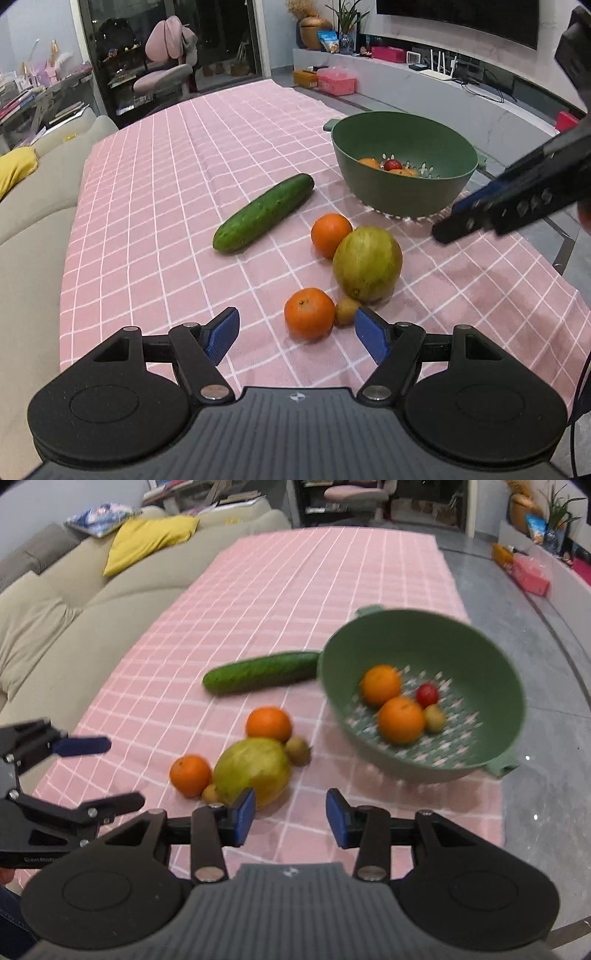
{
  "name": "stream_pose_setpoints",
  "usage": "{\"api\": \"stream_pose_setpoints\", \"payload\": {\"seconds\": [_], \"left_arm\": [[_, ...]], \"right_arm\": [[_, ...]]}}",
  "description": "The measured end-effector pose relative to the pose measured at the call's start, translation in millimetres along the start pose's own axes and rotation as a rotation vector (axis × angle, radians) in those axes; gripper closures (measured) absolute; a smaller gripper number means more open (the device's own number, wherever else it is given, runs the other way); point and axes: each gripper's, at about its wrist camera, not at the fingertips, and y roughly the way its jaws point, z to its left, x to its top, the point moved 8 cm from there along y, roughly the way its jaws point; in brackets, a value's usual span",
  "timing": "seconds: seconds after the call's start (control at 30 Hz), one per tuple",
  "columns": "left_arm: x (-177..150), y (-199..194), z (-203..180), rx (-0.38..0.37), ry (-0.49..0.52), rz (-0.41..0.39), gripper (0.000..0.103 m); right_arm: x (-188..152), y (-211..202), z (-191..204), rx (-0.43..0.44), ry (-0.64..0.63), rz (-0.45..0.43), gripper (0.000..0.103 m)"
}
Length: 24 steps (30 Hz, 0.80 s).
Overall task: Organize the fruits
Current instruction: 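Withdraw both tools from the colander back toward the remaining fruit, then grasp the large green pear with the right tool while the left tool grasps an orange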
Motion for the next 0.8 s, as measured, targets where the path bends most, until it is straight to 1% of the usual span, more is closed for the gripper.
{"api": "stream_pose_setpoints", "payload": {"seconds": [0.1, 0.2, 0.27, 0.37, 0.53, 0.6, 0.67, 0.8], "left_arm": [[-5.0, 3.5, 1.0, 0.008, 0.0, 0.004, 0.019], [-8.9, 7.3, 3.7, 0.017, -0.003, 0.015, 0.019], [-10.9, 10.9, 4.7, 0.02, -0.008, 0.026, 0.019], [-10.9, 11.5, 6.5, 0.017, -0.023, 0.027, 0.019], [-9.5, 18.1, 6.9, 0.015, -0.035, 0.022, 0.019], [-10.3, 25.4, 4.7, 0.008, -0.03, 0.031, 0.019], [-10.9, 32.8, 2.4, 0.005, -0.02, 0.042, 0.019], [-10.8, 42.0, -0.9, -0.008, -0.003, 0.053, 0.019]], "right_arm": [[1.4, 6.5, 6.9, 0.015, 0.015, 0.003, 0.063], [4.3, 11.6, 11.9, 0.034, 0.039, -0.001, 0.061], [6.4, 14.5, 13.3, 0.038, 0.059, -0.006, 0.051], [10.3, 17.8, 13.2, 0.046, 0.116, -0.012, 0.045], [10.5, 27.3, 8.6, 0.088, 0.248, -0.011, 0.044], [8.8, 34.0, 8.0, 0.102, 0.298, -0.002, 0.043], [6.5, 41.6, 10.4, 0.108, 0.32, 0.02, 0.04], [2.8, 54.1, 13.9, 0.11, 0.371, 0.041, 0.04]]}}
